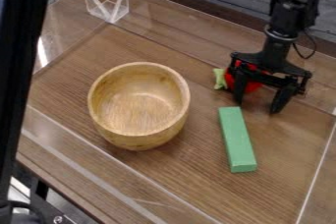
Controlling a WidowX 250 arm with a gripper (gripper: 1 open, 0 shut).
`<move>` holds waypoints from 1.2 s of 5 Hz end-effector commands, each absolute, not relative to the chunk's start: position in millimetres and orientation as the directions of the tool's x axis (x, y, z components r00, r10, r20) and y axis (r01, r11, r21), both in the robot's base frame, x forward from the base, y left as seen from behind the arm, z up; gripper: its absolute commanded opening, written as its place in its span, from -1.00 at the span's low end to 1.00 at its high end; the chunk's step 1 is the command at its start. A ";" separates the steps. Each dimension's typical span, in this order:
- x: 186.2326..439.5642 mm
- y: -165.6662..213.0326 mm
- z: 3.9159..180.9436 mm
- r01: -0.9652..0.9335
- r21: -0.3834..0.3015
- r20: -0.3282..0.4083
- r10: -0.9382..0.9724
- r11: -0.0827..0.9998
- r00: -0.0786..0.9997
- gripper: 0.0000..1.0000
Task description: Move the red fruit to the left side of the table
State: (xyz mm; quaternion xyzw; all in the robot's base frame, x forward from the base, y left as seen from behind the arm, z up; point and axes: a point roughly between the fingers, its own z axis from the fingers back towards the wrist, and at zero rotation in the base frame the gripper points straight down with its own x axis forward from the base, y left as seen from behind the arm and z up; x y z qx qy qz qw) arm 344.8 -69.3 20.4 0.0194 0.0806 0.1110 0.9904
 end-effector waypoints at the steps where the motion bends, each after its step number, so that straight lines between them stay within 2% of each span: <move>1: 348.1 -61.2 45.7 -0.180 0.041 -0.105 0.183 0.983 0.977 1.00; 2: 349.0 -54.1 43.8 -0.207 0.042 -0.104 0.210 0.977 0.972 1.00; 3: 349.9 -48.1 42.0 -0.232 0.043 -0.103 0.236 0.972 0.966 -1.00; 4: 345.8 -45.1 45.2 -0.219 0.039 -0.093 0.222 0.975 0.971 1.00; 5: 342.7 -50.5 52.4 -0.182 0.022 -0.073 0.183 0.983 0.980 1.00; 6: 340.4 -45.4 54.5 -0.162 0.010 -0.063 0.162 0.987 0.985 -1.00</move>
